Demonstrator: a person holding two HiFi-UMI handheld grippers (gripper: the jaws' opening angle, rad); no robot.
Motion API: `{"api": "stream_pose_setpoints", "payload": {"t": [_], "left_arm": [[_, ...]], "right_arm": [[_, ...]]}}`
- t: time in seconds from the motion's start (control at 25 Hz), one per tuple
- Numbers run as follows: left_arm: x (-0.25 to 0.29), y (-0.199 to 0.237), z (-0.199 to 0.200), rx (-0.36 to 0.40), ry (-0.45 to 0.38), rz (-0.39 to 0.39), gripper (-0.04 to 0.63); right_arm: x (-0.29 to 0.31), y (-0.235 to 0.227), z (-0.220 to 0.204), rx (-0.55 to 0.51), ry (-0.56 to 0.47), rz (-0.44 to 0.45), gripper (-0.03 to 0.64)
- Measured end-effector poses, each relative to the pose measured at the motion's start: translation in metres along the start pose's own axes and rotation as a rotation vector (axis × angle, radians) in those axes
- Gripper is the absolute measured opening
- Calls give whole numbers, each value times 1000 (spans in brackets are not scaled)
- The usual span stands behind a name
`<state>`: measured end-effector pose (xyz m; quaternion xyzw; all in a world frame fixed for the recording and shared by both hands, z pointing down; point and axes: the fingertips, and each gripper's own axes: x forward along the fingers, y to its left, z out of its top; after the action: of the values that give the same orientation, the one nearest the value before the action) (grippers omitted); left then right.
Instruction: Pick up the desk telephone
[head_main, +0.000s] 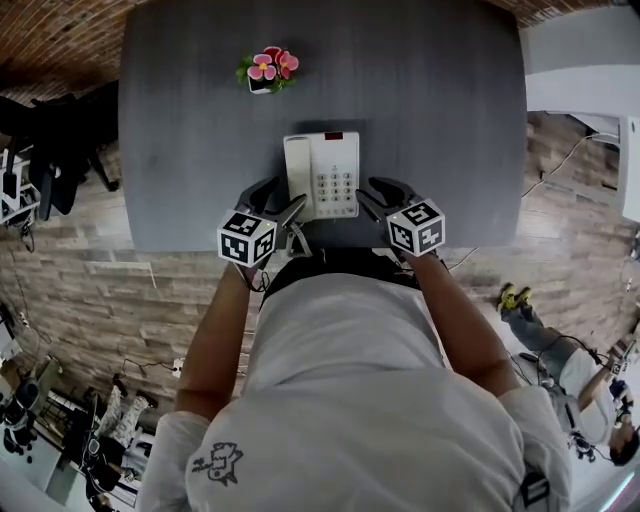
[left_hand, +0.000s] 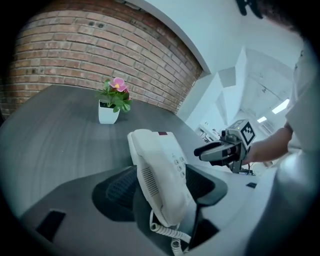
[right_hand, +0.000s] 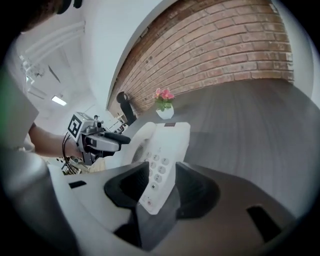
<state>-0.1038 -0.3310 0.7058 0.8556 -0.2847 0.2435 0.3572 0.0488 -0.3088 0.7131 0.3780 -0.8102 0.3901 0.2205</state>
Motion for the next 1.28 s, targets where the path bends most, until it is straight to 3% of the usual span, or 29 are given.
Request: {"api": "stream_pose_setpoints", "payload": {"t": [0.32, 0.64, 0.96, 1.08, 1.28], "left_arm": [[24, 7, -9, -75, -15, -71, 334], [35, 12, -16, -98, 4, -140, 356], [43, 10, -19, -165, 20, -261, 368], [44, 9, -19, -173, 26, -273, 368], [44, 10, -20, -201, 16, -279, 364]], "right_arm": [[23, -12, -21, 57, 69, 66, 152], [36, -21, -28, 93, 95, 89, 138], [41, -18, -29, 134, 83, 153, 128], [40, -14, -28, 139, 70, 185, 92], [41, -15, -28, 195, 36, 222, 91]]}}
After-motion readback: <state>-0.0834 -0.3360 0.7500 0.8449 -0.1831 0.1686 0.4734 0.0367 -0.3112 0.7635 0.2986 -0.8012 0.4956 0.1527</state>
